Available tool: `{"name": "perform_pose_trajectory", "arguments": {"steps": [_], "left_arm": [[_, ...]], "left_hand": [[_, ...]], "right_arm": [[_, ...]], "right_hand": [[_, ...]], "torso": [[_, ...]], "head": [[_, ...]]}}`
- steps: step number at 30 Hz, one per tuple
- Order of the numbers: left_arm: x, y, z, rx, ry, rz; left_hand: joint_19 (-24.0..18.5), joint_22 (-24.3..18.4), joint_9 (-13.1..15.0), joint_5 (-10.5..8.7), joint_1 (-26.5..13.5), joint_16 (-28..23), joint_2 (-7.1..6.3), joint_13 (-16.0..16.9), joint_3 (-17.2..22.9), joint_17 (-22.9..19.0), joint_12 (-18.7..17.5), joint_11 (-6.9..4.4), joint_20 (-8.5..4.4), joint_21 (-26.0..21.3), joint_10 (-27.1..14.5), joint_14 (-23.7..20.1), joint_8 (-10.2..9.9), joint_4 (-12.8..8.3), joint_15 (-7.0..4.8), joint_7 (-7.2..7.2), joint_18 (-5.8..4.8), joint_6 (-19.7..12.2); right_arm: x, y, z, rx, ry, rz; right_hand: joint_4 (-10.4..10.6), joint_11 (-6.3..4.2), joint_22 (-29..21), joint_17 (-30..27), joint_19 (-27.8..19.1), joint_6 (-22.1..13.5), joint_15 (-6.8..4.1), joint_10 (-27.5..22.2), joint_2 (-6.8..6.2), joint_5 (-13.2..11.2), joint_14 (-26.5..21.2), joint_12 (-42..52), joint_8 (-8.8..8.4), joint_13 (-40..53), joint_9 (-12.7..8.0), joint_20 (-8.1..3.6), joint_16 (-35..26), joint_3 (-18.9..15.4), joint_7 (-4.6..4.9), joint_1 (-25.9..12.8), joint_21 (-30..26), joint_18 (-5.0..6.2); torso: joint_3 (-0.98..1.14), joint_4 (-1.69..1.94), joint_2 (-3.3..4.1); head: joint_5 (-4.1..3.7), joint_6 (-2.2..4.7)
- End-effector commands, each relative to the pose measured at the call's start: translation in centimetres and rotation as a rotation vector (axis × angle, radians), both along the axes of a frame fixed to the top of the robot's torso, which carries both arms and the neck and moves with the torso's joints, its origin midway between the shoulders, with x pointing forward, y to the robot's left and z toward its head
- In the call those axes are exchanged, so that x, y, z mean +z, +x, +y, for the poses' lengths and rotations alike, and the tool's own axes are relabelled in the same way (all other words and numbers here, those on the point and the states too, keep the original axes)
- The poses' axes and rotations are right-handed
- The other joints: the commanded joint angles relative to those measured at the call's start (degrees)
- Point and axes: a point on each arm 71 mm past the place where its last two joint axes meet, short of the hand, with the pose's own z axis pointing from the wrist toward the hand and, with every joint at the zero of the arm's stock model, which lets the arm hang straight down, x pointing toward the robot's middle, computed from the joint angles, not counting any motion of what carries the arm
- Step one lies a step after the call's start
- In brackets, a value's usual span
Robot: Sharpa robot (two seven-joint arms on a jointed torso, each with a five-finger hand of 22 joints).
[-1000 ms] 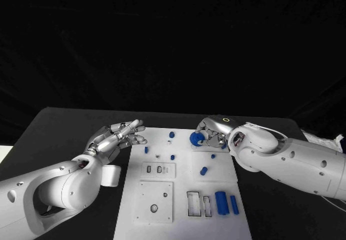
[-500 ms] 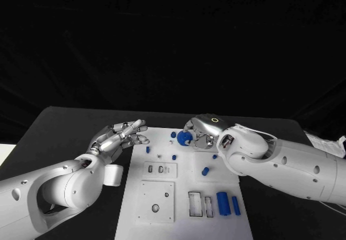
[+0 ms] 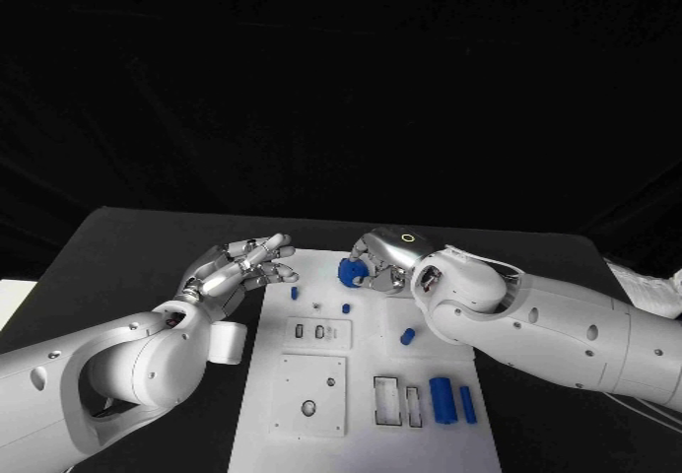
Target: Assemble the parts on the task board
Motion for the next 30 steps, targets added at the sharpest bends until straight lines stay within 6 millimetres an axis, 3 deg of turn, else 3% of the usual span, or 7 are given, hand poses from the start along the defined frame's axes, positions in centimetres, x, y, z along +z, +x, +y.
{"name": "perform_pose_trajectory", "arguments": {"steps": [1, 11, 18, 21, 22, 24, 30], "left_arm": [[0.1, 0.0, -0.3, -0.021, -0.015, -0.008], [0.1, -0.1, -0.4, -0.024, -0.015, -0.007], [0.1, 0.0, -0.4, -0.023, -0.015, -0.007], [0.1, 0.0, -0.4, -0.023, -0.015, -0.007], [0.1, 0.0, -0.4, -0.023, -0.015, -0.007], [0.1, 0.0, -0.4, -0.023, -0.015, -0.007], [0.1, 0.0, -0.3, -0.022, -0.014, -0.007]], "left_hand": [[-0.4, 0.1, 0.0, -0.19, 0.1, -0.3, 0.37, -0.1, 0.0, 0.1, -0.2, 0.03, -0.18, 0.2, -0.5, -0.3, -0.2, -0.4, 0.23, -0.06, 0.08, -0.2], [-0.4, 0.1, 0.0, -0.19, 0.1, -0.3, 0.37, -0.1, 0.0, 0.1, -0.2, 0.03, -0.18, 0.2, -0.5, -0.3, -0.2, -0.4, 0.23, -0.06, 0.08, -0.2], [-0.4, 0.1, 0.0, -0.19, 0.1, -0.3, 0.37, -0.1, 0.0, 0.1, -0.2, 0.03, -0.18, 0.2, -0.5, -0.3, -0.2, -0.4, 0.23, -0.06, 0.08, -0.2], [-0.4, 0.1, 0.0, -0.19, 0.1, -0.3, 0.37, -0.1, 0.0, 0.1, -0.2, 0.03, -0.18, 0.2, -0.5, -0.3, -0.2, -0.4, 0.23, -0.06, 0.08, -0.2], [-0.4, 0.1, 0.0, -0.19, 0.1, -0.3, 0.37, -0.1, 0.0, 0.1, -0.2, 0.03, -0.18, 0.2, -0.5, -0.3, -0.2, -0.4, 0.23, -0.06, 0.08, -0.2], [-0.4, 0.1, 0.0, -0.19, 0.1, -0.3, 0.37, -0.1, 0.0, 0.1, -0.2, 0.03, -0.18, 0.2, -0.5, -0.3, -0.2, -0.4, 0.23, -0.06, 0.08, -0.2], [-0.4, 0.1, 0.0, -0.19, 0.1, -0.3, 0.37, -0.1, 0.0, 0.1, -0.2, 0.03, -0.18, 0.2, -0.5, -0.3, -0.2, -0.4, 0.23, -0.06, 0.08, -0.2]], "right_arm": [[-0.1, 0.0, 0.5, 0.006, -0.014, -0.004], [-0.6, 0.4, 1.3, 0.014, -0.018, 0.007], [-1.0, 0.6, 1.8, 0.02, -0.023, 0.012], [-1.1, 0.7, 2.1, 0.024, -0.024, 0.015], [-1.1, 0.7, 2.2, 0.026, -0.025, 0.017], [-1.2, 0.7, 2.3, 0.027, -0.025, 0.019], [-1.3, 0.7, 2.3, 0.024, -0.034, 0.035]], "right_hand": [[-0.1, -0.11, 5.7, 0.1, 1.9, 4.0, -0.27, 3.3, 0.38, 0.0, 1.4, -0.4, 0.1, 10.7, 1.2, -0.3, -0.3, 0.4, -2.06, -0.4, 0.2, -1.1], [-0.1, -0.02, 5.8, 0.1, 1.9, 3.9, -0.22, 3.1, 0.23, -0.2, 1.4, -0.8, -0.2, 10.4, 1.1, -0.26, -0.3, 0.7, -1.95, -0.9, 0.3, -1.12], [-0.1, 0.16, 5.8, 0.1, 1.9, 3.5, -0.13, 3.0, -0.07, -0.7, 1.4, -1.1, -0.72, 10.2, 1.0, -0.18, -0.3, 1.0, -1.71, -1.6, 0.3, -1.12], [0.3, 0.55, 5.8, 0.2, 1.9, 2.5, 0.1, 2.8, -0.52, -3.2, 1.5, -1.6, -1.73, 10.0, 0.7, 0.02, -0.2, 0.9, -1.24, -3.0, 0.3, -1.13], [0.8, 0.83, 5.9, 0.2, 1.9, 1.8, 0.29, 2.7, -0.94, -5.9, 1.5, -1.8, -2.41, 9.9, 0.4, 0.2, -0.2, 0.5, -0.91, -4.1, 0.3, -1.14], [1.3, 1.14, 5.9, 0.2, 1.9, 0.8, 0.49, 2.6, -1.47, -8.1, 1.6, -2.0, -3.21, 9.8, 0.0, 0.34, -0.2, -0.1, -0.56, -5.2, 0.3, -1.14], [3.2, 1.55, 5.9, 0.3, 1.9, -0.3, 0.82, 2.4, -2.0, -9.6, 1.7, -2.6, -4.75, 9.6, -0.5, 0.75, -0.2, -2.1, -0.17, -7.6, 0.3, -1.13]], "torso": [[-0.01, -0.11, 0.01], [0.0, -0.03, 0.01], [0.06, -0.09, 0.0], [0.02, -0.11, 0.0], [0.02, -0.11, 0.0], [0.02, -0.1, -0.02], [0.0, -0.07, -0.02]], "head": [[0.13, 0.18], [-0.06, -0.13], [0.34, -0.26], [0.28, -0.39], [0.25, -0.38], [0.26, -0.4], [0.3, -0.43]]}}
